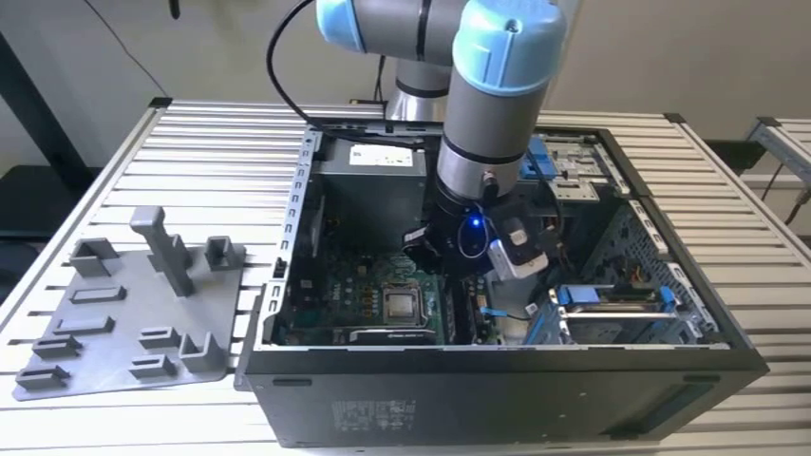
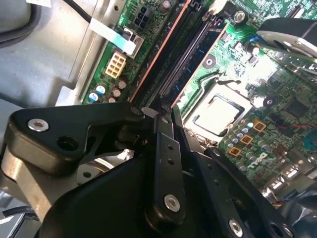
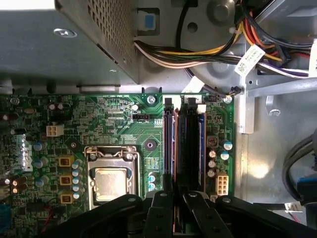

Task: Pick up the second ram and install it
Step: 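Insert the second ram into the second slot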

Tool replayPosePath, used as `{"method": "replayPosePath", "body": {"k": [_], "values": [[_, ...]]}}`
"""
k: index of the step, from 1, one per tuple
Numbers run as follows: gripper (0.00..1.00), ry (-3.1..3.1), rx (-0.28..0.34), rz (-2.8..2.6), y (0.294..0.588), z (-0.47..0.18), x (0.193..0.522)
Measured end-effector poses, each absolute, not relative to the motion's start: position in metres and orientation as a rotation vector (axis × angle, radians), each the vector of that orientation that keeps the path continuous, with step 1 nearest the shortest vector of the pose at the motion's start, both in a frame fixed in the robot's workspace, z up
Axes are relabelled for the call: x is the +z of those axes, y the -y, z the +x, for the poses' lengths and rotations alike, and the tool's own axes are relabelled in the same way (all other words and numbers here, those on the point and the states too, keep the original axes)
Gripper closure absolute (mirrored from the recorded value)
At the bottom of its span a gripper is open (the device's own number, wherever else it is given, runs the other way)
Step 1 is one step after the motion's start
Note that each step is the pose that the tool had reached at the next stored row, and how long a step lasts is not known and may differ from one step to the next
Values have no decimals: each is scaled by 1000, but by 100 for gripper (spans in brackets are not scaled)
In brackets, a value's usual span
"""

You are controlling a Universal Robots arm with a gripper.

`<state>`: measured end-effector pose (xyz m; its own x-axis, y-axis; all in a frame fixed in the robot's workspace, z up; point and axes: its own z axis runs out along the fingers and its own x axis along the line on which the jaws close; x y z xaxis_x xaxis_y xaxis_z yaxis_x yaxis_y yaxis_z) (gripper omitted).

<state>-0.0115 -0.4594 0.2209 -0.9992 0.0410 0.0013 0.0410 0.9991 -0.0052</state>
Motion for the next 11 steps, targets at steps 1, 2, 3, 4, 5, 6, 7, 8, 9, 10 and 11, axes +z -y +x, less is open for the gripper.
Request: {"method": "replayPosePath", "body": {"k": [1,2,3,4,5,6,7,8,9,10,11], "values": [[86,3139,10,-64,459,-12,223],[86,3140,12,-64,460,-12,224],[86,3140,14,-65,459,-12,226],[86,3140,16,-65,459,-12,227],[86,3140,20,-66,459,-12,227],[86,3140,23,-66,459,-12,227],[86,3140,24,-66,459,-12,227],[86,3139,26,-67,459,-12,228],[86,3135,29,-73,459,-12,228],[86,3129,35,-78,459,-12,228],[86,3122,43,-82,459,-11,228]]}}
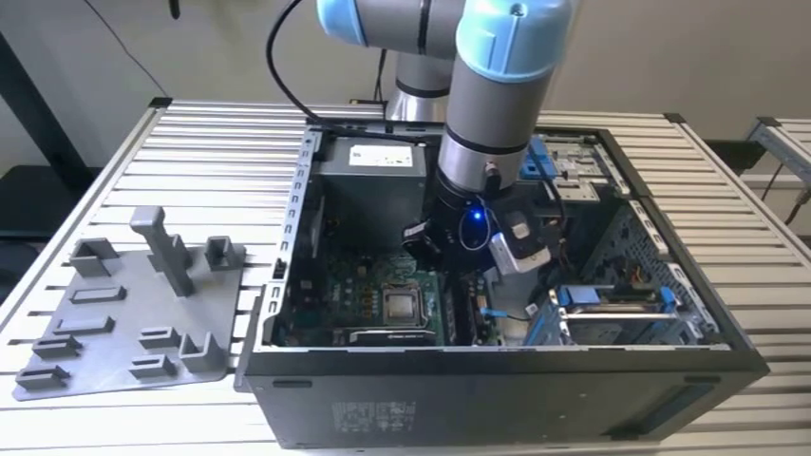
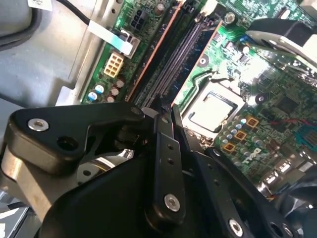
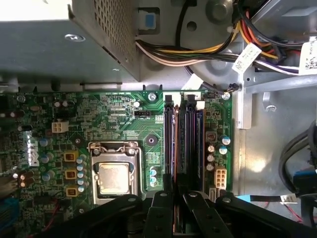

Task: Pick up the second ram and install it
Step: 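Insert the second ram into the second slot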

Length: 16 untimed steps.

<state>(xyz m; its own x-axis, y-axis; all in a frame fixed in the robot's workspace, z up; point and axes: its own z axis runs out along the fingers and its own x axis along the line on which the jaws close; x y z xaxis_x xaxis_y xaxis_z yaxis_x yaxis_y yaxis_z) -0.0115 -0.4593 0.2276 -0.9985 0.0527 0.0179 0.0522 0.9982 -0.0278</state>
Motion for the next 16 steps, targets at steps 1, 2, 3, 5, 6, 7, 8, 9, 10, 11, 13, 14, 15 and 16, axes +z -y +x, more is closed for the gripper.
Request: {"method": "replayPosePath", "body": {"k": [1,2,3,5,6,7,8,9,10,11,13,14,15,16], "values": [[86,3115,54,-84,459,-11,228],[86,3112,70,-84,459,-11,228],[86,3112,78,-84,459,-11,228],[86,3112,92,-84,458,-11,229],[86,3112,96,-84,457,-11,230],[86,3111,101,-85,457,-11,232],[86,3111,107,-85,457,-11,234],[86,3111,114,-85,457,-11,235],[86,3111,120,-85,457,-11,235],[86,3111,130,-85,457,-11,235],[86,3110,171,-85,456,-10,235],[86,3109,183,-85,456,-10,235],[86,3109,184,-86,456,-10,235],[86,3109,184,-86,455,-9,235]]}}
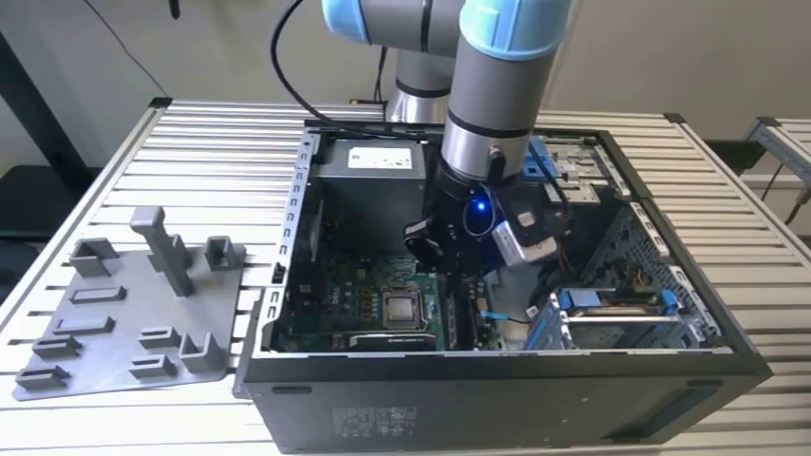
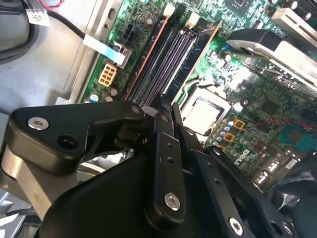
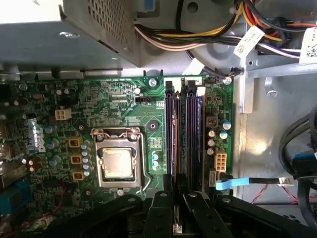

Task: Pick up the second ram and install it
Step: 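Insert the second ram into the second slot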

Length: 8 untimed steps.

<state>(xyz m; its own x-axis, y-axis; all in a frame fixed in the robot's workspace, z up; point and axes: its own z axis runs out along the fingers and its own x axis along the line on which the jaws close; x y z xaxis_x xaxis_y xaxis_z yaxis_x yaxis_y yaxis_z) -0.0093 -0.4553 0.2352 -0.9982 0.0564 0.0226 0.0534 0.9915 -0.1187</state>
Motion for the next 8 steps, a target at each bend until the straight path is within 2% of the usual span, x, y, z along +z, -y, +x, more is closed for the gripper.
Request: {"method": "replayPosePath", "body": {"k": [8], "values": [[86,3108,196,-86,449,-3,233]]}}
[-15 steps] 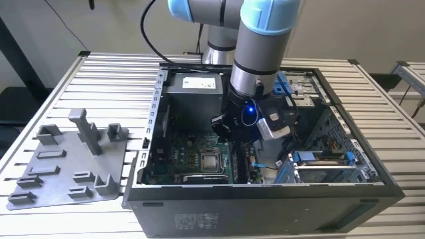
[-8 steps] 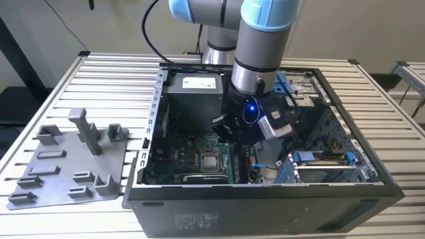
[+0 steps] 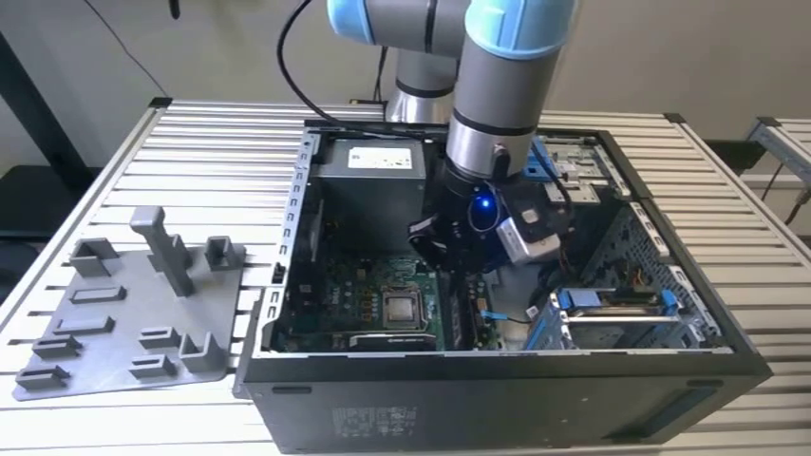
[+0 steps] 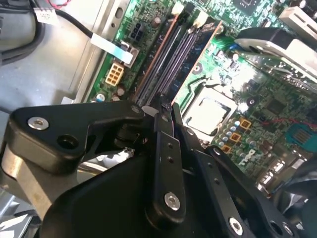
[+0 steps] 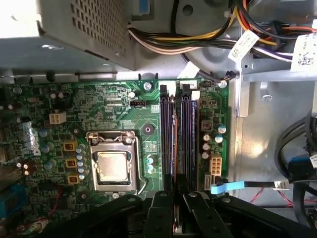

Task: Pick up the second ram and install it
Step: 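Insert the second ram into the second slot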

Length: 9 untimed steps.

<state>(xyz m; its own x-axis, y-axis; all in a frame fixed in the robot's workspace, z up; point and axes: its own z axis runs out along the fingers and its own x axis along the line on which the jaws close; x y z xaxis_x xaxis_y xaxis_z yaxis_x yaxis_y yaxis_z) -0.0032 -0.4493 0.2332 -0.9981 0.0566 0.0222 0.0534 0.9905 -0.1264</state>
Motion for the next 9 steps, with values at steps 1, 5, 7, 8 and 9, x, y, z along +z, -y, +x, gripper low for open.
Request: {"method": "replayPosePath", "body": {"k": [1,5,7,8,9], "values": [[86,3109,197,-86,449,-2,233],[86,3107,199,-100,449,-1,231],[86,3104,204,-113,449,0,230],[86,3103,208,-115,449,0,230],[86,3102,211,-115,449,0,229]]}}
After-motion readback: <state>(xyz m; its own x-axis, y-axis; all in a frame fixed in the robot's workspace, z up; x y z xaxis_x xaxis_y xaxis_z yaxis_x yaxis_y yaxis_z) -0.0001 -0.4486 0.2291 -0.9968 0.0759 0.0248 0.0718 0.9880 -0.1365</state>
